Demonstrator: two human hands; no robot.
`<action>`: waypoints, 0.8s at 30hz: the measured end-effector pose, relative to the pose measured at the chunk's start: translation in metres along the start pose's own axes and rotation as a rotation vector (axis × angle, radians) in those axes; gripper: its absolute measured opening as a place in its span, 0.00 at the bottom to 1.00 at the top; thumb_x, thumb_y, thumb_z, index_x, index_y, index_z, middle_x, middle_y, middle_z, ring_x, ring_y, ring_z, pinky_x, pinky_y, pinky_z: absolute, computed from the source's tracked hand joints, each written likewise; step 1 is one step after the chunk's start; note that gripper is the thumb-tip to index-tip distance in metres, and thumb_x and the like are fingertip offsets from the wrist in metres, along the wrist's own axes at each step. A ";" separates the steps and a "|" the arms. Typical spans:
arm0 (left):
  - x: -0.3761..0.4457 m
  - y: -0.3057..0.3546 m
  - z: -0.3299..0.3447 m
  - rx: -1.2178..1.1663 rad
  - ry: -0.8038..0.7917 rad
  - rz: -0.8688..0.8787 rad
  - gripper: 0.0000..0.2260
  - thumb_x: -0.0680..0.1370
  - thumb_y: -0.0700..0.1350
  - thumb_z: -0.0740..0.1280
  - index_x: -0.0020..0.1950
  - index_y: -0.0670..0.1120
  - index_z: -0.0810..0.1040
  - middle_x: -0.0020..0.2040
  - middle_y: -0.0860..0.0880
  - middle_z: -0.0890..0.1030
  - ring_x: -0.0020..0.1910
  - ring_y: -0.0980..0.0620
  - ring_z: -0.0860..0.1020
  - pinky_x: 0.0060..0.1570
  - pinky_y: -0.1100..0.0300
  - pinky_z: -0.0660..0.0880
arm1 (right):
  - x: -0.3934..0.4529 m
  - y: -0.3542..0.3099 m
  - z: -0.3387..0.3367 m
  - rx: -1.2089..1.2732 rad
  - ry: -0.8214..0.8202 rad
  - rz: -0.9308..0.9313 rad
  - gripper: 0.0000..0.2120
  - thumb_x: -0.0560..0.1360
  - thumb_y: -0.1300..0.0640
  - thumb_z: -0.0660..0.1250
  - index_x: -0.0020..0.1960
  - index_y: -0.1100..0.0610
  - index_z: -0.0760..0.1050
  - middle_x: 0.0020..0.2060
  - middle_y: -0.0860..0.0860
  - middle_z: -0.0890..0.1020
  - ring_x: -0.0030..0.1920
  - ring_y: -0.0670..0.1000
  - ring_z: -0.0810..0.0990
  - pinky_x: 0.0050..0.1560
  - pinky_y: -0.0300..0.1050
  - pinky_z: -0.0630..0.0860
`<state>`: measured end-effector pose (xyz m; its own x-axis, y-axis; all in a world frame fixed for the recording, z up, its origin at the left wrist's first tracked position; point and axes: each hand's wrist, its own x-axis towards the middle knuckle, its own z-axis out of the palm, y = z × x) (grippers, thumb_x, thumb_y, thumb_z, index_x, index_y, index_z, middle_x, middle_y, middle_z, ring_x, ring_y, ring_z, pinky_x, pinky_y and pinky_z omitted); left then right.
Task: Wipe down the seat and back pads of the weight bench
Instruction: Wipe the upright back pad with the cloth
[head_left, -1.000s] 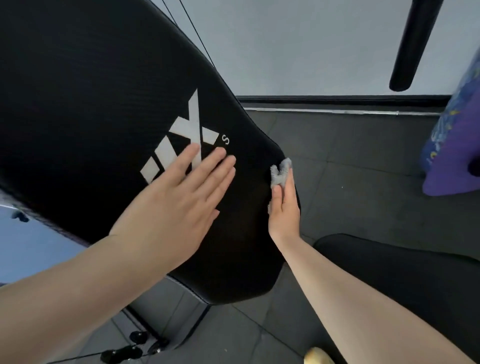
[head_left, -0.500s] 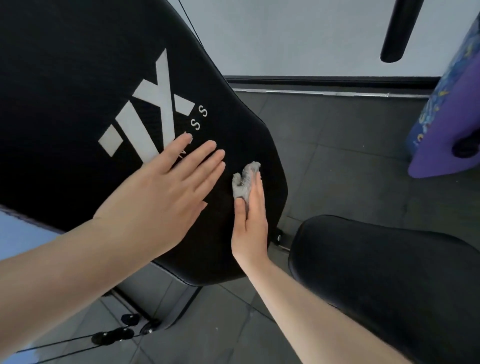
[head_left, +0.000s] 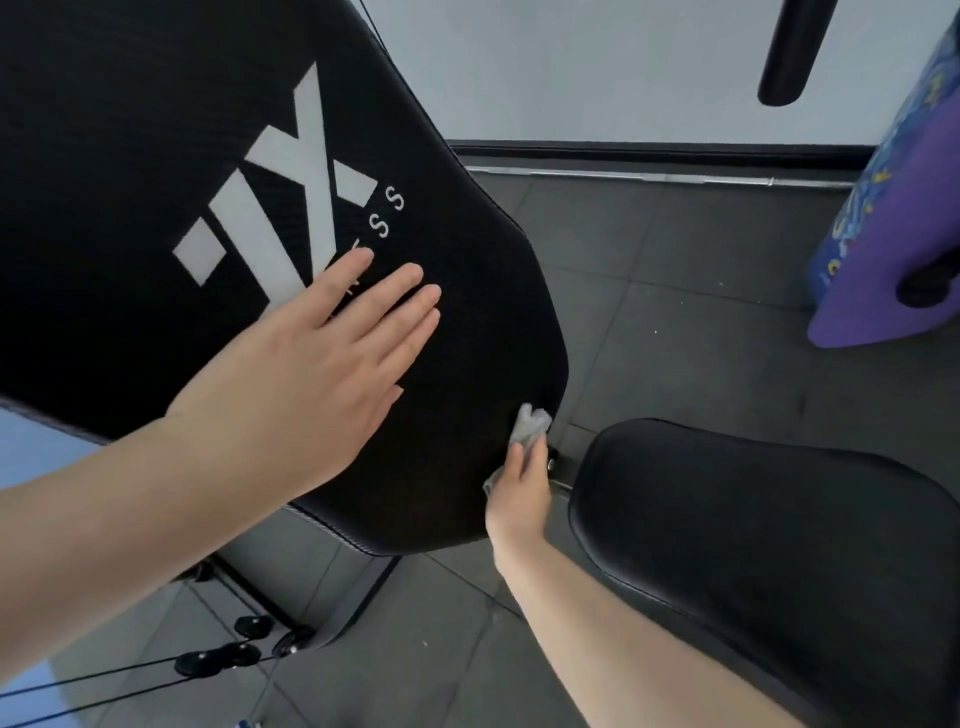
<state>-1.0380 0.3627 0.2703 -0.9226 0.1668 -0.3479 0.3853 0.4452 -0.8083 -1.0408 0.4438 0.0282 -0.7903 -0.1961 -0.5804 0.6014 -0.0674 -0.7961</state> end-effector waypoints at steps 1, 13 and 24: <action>-0.001 0.000 0.000 0.008 -0.002 -0.001 0.28 0.80 0.51 0.36 0.75 0.37 0.37 0.77 0.37 0.39 0.76 0.39 0.39 0.73 0.42 0.38 | -0.011 0.007 0.000 0.015 -0.011 -0.017 0.23 0.83 0.52 0.51 0.77 0.42 0.54 0.73 0.43 0.65 0.73 0.47 0.63 0.73 0.48 0.62; -0.015 0.013 0.011 0.023 -0.040 0.033 0.27 0.81 0.49 0.39 0.75 0.34 0.40 0.76 0.34 0.42 0.76 0.36 0.41 0.73 0.40 0.37 | 0.034 0.027 0.004 0.069 0.052 0.083 0.24 0.83 0.52 0.51 0.77 0.43 0.51 0.76 0.44 0.60 0.75 0.48 0.59 0.75 0.55 0.59; -0.053 -0.014 0.004 -0.004 0.035 0.113 0.25 0.82 0.48 0.38 0.76 0.37 0.39 0.77 0.38 0.41 0.76 0.41 0.40 0.74 0.44 0.37 | -0.131 -0.035 0.022 -0.133 -0.375 -0.673 0.24 0.83 0.52 0.48 0.76 0.41 0.45 0.77 0.39 0.46 0.77 0.42 0.44 0.76 0.38 0.45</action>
<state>-0.9945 0.3444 0.2977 -0.8732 0.2471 -0.4200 0.4872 0.4255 -0.7626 -0.9557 0.4499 0.1355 -0.8734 -0.4738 0.1122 -0.0308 -0.1761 -0.9839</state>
